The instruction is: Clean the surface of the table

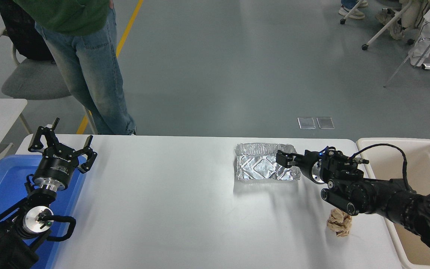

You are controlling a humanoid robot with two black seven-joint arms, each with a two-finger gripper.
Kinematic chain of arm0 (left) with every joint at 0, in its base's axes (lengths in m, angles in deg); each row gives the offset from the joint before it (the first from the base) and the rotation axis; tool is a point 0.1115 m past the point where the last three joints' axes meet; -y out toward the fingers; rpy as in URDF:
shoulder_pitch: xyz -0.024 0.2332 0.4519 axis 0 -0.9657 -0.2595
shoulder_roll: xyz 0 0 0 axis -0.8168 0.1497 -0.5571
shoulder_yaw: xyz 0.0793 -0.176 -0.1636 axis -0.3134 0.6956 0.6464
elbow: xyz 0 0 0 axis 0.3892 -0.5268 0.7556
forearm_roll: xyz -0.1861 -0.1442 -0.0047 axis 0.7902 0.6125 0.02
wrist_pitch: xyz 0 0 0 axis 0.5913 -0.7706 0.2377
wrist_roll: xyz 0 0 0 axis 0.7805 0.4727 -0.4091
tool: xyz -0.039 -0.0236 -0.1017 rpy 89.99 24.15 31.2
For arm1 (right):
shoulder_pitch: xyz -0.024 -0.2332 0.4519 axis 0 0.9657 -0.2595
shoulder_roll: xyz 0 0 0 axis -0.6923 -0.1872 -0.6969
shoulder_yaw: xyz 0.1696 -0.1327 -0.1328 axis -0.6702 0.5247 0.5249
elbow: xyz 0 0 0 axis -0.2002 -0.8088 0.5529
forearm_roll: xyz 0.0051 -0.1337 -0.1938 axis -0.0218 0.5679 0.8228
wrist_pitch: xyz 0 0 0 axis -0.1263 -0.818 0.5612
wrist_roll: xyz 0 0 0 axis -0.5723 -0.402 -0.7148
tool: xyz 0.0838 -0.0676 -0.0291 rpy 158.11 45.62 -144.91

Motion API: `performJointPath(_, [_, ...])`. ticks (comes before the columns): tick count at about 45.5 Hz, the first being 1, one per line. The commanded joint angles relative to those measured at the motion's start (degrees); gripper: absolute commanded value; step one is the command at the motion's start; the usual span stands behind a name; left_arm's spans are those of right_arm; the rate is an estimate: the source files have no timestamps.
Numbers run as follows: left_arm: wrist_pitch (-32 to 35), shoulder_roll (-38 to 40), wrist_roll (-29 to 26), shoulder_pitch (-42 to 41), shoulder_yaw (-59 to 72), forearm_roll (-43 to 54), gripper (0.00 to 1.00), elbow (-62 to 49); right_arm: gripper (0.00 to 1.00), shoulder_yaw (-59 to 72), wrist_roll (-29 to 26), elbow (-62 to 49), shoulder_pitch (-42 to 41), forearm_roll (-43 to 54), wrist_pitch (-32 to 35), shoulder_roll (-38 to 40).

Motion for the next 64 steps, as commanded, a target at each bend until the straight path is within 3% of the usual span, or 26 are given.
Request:
performJointPath(1, [-0.03,0.03,0.09,0.00,0.00,0.00,0.99,-0.07,0.98,0.94,0.01,-5.62,1.04,-1.83,2.38,-2.42])
performJointPath(28, [-0.03,0.03,0.00,0.00,0.00,0.00,0.99,0.02,0.95,0.86,0.01,-15.74,3.68,-5.69,2.56,-6.64])
performJointPath(41, [-0.03,-0.06,0.00,0.00,0.00,0.00,0.99,-0.07,0.89,0.86,0.01,-15.91,3.77,-5.69,2.56,-6.64])
performJointPath(60, [-0.03,0.03,0.00,0.00,0.00,0.00,0.99,-0.07,0.89,0.86,2.83,-14.95,4.47,-6.04,2.73,-6.64])
performJointPath(64, [-0.03,0.03,0.09,0.00,0.00,0.00,0.99,-0.07,0.82,1.03,2.91,-14.95,4.56,-5.96,2.73,-6.64])
